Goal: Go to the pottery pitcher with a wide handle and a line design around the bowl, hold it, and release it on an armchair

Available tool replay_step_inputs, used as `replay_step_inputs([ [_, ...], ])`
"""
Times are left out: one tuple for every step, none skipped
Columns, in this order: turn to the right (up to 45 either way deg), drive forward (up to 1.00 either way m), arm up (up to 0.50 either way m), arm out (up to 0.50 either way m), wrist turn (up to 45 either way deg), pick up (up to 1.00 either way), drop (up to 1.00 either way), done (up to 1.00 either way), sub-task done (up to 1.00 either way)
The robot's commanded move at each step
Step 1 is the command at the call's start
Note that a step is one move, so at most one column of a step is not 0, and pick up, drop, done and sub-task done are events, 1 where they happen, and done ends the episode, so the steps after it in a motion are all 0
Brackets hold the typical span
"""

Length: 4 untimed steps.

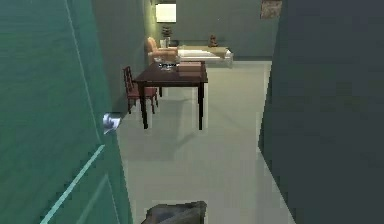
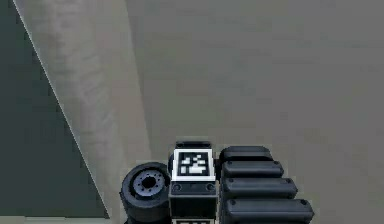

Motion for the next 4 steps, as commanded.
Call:
replay_step_inputs([
  [6.0, 0.0, 0.0, 0.0, 0.0, 0.0, 0.0, 0.0, 0.0],
  [0.0, 0.25, 0.0, 0.0, 0.0, 0.0, 0.0, 0.0, 0.0],
  [6.0, 0.0, 0.0, 0.0, 0.0, 0.0, 0.0, 0.0, 0.0],
  [3.0, 0.0, 0.0, 0.0, 0.0, 0.0, 0.0, 0.0, 0.0],
])
